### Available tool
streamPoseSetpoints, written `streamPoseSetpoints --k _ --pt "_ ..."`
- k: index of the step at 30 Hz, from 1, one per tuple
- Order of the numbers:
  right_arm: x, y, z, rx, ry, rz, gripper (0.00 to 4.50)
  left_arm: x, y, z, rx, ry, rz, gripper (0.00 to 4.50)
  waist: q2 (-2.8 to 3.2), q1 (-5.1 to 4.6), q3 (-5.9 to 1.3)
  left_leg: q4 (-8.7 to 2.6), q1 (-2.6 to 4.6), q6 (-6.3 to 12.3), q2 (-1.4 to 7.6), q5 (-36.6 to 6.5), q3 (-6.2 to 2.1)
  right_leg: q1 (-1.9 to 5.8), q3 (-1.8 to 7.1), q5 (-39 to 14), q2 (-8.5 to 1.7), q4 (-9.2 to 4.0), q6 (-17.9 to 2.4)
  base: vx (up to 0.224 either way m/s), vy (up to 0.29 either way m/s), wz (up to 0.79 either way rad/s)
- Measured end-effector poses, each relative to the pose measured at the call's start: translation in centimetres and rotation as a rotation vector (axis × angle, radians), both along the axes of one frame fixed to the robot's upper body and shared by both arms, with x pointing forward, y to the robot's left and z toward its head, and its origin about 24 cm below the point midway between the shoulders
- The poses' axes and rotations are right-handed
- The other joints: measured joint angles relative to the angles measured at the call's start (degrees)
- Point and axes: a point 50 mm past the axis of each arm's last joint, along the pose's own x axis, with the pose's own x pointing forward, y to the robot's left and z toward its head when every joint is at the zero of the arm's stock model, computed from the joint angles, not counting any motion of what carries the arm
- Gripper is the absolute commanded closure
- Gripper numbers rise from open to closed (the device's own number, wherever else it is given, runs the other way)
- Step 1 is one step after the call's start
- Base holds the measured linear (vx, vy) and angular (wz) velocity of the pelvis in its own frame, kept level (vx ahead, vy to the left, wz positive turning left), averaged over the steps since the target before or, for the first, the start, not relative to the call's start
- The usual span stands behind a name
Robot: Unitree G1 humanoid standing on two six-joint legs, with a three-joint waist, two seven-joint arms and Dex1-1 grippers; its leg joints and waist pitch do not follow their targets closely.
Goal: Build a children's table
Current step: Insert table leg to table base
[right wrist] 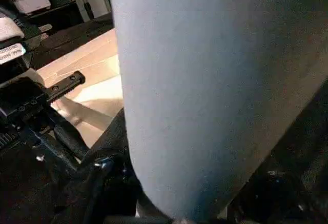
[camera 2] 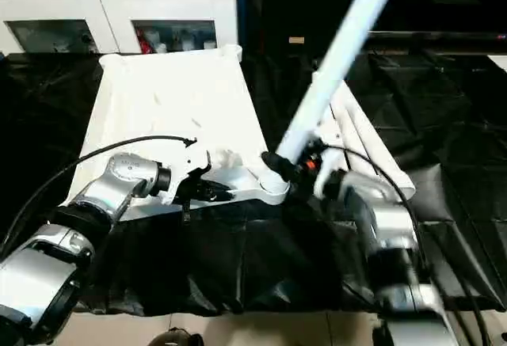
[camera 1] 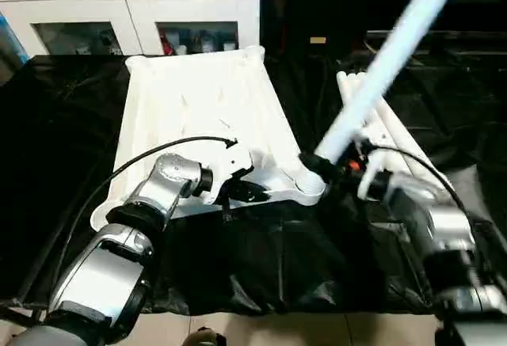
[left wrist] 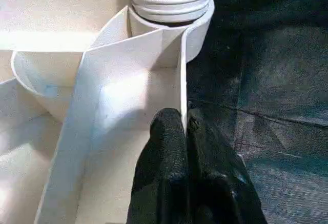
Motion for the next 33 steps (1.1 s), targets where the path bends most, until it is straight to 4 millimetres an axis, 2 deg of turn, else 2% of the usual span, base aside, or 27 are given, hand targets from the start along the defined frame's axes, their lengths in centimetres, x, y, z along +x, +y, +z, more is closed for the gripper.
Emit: streamPoseSetpoints --k 4,15,26,33 --pt "-0.6 0.5 0.3 -0.086 -0.047 0.024 2.62 -0.1 -0.2 0.0 0.0 0.001 -0.009 4.5 0.03 0.2 -0.02 -0.02 -0.01 0.0 -0.01 0.0 0.0 0.06 0.0 0.0 -0.01 -0.07 0.0 0.0 0.0 0.0" --pt "-0.2 1.4 0.8 -0.234 -0.063 0.133 2.62 -0.1 -0.1 -0.1 0.024 -0.014 -0.025 4.5 -0.03 -0.14 -0.1 -0.07 0.24 -0.01 0.0 0.0 -0.01 0.31 0.0 0.0 -0.01 -0.08 0.1 0.0 0.0 0.0" --pt "-1.0 1.7 0.2 -0.182 -0.062 0.273 2.62 -0.5 1.1 0.1 0.048 0.012 -0.11 4.5 -0.09 -0.21 -0.15 -0.1 0.39 -0.02 0.0 0.0 -0.01 0.41 0.0 0.0 0.0 -0.09 0.1 0.0 0.0 0.0" --pt "-1.4 2.5 0.0 -0.185 -0.067 0.365 2.62 -0.8 1.7 0.0 0.079 0.025 -0.164 4.5 -0.09 -0.23 -0.15 -0.28 0.96 -0.04 -0.01 0.0 -0.01 0.87 0.0 -0.1 0.0 -0.15 0.1 0.0 0.0 0.0"
